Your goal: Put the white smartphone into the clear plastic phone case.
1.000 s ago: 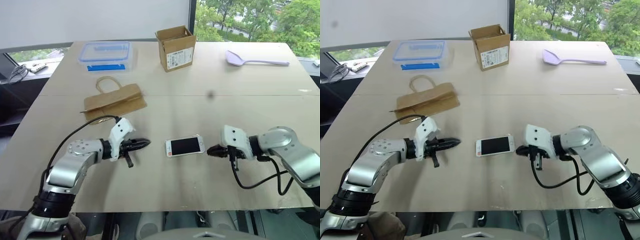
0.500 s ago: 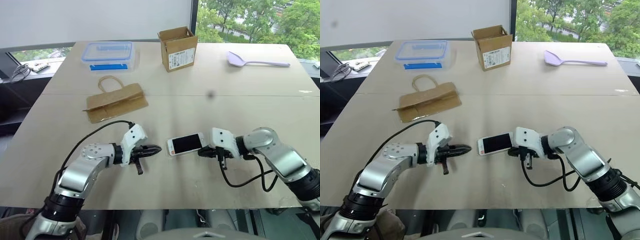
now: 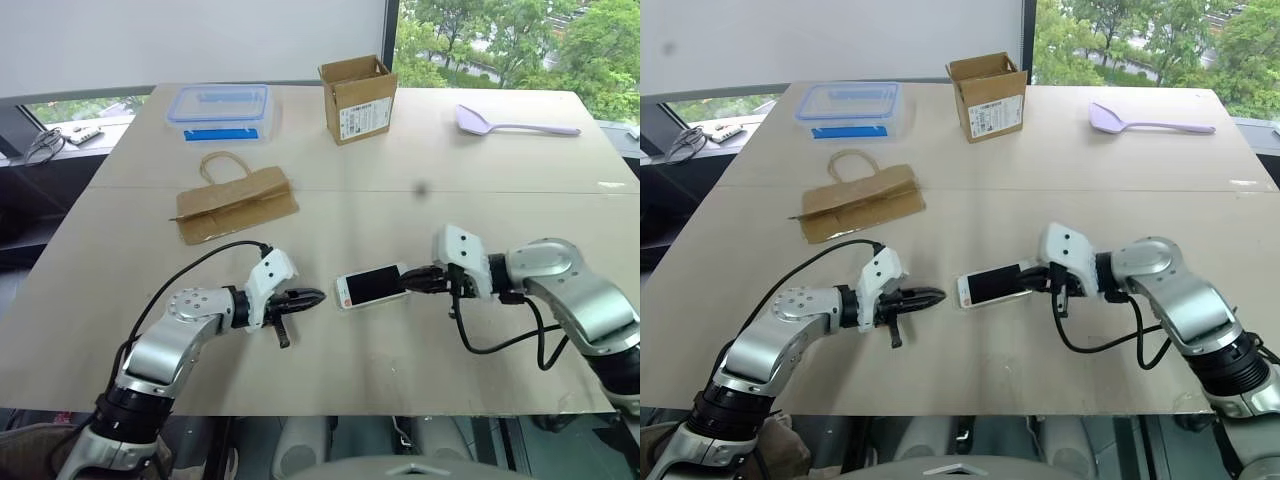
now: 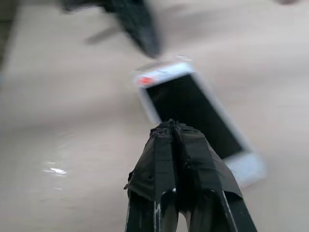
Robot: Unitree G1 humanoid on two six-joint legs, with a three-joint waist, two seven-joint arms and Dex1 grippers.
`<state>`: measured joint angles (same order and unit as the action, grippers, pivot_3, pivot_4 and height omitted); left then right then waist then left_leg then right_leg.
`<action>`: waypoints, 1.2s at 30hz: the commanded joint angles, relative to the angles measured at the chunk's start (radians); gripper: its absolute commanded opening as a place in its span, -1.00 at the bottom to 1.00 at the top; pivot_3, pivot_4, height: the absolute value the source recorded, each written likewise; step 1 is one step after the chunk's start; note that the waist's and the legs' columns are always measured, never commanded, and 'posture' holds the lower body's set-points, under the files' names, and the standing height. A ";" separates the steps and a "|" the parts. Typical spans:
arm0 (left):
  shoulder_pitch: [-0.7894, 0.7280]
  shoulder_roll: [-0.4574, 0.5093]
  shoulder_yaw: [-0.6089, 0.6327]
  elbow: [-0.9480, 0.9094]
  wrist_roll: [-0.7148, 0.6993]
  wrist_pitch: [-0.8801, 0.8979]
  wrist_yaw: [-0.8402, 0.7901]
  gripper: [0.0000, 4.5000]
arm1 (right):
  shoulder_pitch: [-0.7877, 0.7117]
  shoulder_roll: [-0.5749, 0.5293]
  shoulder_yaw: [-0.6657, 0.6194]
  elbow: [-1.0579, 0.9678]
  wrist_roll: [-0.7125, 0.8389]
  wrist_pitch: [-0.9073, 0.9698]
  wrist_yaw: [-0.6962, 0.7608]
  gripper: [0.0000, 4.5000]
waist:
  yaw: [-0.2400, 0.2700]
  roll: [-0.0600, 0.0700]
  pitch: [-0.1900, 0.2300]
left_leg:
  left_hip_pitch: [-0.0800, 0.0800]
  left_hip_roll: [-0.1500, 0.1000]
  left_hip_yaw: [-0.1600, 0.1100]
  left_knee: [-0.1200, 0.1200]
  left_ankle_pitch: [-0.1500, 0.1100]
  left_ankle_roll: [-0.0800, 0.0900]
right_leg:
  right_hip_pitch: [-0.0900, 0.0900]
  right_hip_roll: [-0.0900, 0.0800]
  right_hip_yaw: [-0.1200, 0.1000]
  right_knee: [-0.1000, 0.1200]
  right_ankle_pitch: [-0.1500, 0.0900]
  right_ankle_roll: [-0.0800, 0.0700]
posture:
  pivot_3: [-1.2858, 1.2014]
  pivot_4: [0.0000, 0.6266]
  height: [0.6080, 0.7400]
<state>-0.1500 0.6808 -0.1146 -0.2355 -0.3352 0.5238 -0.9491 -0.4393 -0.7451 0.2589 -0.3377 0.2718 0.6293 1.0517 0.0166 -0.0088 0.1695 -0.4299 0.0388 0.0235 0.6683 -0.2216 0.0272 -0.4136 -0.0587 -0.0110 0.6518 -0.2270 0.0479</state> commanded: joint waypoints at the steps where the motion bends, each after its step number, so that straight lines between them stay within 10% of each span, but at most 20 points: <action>1: -0.002 -0.008 -0.034 -0.028 0.009 0.018 0.007 -0.97 | -0.032 -0.026 0.024 0.063 -0.098 -0.052 -0.037 -1.00 | 0.000 0.000 0.000 | 0.000 0.000 0.000 0.000 0.000 0.000 | 0.000 0.000 0.000 0.000 0.000 0.000 | 0.03 -0.52 1.00; 36: -0.232 -0.004 -0.100 -0.122 0.032 0.231 0.068 -0.97 | -0.076 0.097 0.139 0.111 -0.244 -0.105 0.000 -1.00 | -0.004 0.000 0.000 | 0.000 0.000 -0.001 0.000 0.000 0.000 | -0.001 0.002 0.000 0.003 -0.001 0.001 | 0.03 -0.52 1.00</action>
<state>-0.3489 0.6909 -0.2243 -0.3568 -0.2949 0.8192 -0.8581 -0.5068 -0.6783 0.3750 -0.1706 -0.0060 0.5407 1.0188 0.0125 -0.0093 0.1699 -0.4295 0.0386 0.0228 0.6684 -0.2216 0.0273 -0.4141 -0.0571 -0.0107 0.6547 -0.2276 0.0488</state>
